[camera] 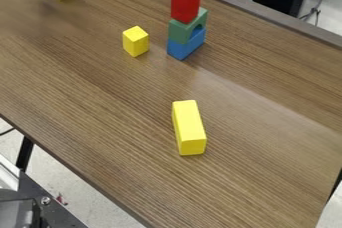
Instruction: Put the yellow cube on the red block
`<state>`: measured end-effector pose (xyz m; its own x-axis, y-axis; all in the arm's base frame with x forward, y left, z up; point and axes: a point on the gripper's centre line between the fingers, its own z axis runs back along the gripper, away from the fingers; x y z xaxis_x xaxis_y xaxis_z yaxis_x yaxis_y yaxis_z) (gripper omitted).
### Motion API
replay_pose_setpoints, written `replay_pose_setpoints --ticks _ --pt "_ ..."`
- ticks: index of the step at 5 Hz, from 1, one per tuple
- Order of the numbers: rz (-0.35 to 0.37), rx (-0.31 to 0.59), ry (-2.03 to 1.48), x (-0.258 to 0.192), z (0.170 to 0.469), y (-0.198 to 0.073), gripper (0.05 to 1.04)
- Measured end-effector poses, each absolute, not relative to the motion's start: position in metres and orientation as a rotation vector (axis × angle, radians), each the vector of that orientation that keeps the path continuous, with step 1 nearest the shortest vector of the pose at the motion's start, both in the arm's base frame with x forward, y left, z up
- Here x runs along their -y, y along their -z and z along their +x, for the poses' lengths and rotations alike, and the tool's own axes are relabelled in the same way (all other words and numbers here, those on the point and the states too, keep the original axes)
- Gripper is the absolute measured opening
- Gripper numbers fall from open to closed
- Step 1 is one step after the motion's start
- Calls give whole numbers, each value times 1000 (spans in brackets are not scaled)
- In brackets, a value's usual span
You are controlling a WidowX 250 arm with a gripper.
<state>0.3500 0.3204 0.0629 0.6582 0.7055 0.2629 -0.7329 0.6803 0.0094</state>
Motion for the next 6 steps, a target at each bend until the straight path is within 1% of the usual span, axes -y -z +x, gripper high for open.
replay_pose_setpoints --ticks 1,2,4,5,6 --pt "116 258 -827 -323 356 -69 1001" --pt "103 264 -835 -322 366 -70 1001" --pt "86 270 -955 -327 377 -66 1001" --pt "85 244 -959 -328 377 -54 969" --pt "81 235 -968 -326 376 -51 695"
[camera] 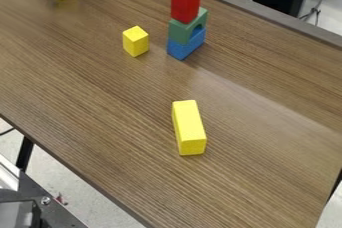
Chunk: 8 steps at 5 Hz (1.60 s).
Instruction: Put the yellow cube on the red block
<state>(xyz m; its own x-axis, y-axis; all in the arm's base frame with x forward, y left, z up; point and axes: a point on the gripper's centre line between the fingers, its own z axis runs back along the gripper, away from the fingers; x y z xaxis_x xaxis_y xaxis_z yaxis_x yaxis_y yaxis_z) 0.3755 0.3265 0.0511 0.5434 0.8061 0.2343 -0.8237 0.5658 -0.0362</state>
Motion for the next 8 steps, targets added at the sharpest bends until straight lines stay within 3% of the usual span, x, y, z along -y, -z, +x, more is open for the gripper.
replay_pose_setpoints --ticks 1,2,3,4,5,6,8 --pt "71 220 -982 -322 369 -47 574" --pt "81 199 -960 -316 361 -48 574" --pt "73 230 -874 -305 356 -75 574" --pt "83 307 -775 -289 349 -128 574" --pt "38 343 -612 -258 344 -168 574" --pt "16 332 -472 -229 337 -195 574" --pt "-7 264 -268 -151 324 -212 574"
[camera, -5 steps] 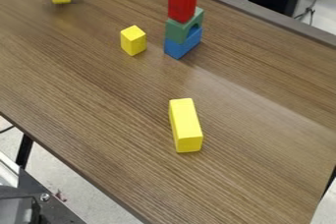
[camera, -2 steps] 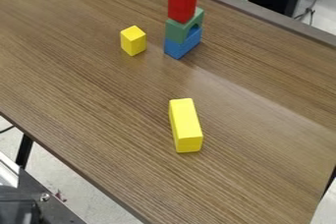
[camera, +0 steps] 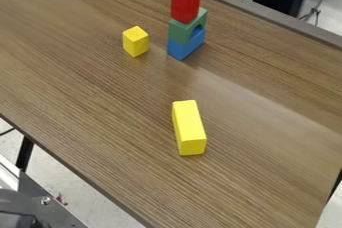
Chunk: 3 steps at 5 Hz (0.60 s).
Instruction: Put the yellow cube on the red block
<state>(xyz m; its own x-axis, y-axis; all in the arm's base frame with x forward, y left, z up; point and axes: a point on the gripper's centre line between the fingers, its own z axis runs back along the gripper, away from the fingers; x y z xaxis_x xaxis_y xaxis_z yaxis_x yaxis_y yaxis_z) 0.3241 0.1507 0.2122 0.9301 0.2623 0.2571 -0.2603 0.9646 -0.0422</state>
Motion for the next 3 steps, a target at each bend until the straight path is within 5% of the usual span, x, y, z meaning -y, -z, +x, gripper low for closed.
replay_pose_setpoints --ticks 3 --pt "-30 247 -46 -62 313 -212 574"
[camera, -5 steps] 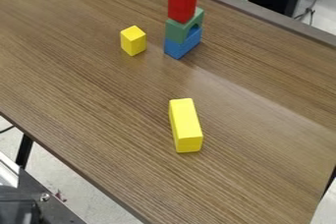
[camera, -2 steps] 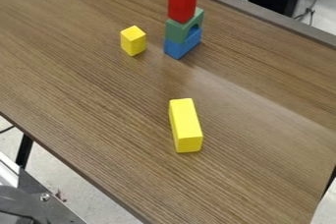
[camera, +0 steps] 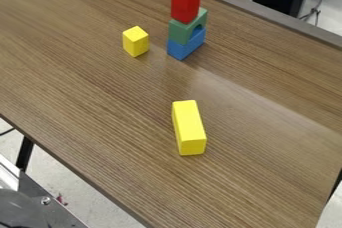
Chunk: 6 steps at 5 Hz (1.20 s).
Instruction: Put the yellow cube on the red block
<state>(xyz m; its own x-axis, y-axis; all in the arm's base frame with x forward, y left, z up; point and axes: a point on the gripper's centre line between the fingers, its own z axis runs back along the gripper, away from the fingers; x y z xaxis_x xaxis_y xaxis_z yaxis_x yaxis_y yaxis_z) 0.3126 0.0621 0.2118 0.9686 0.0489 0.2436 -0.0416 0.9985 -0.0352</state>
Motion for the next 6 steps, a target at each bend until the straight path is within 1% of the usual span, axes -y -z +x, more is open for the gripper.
replay_pose_setpoints --ticks 2,3,6 --pt "-15 219 33 -40 331 -199 574" --pt "-10 214 42 -35 338 -198 574" --pt "-13 208 52 -36 360 -192 574"
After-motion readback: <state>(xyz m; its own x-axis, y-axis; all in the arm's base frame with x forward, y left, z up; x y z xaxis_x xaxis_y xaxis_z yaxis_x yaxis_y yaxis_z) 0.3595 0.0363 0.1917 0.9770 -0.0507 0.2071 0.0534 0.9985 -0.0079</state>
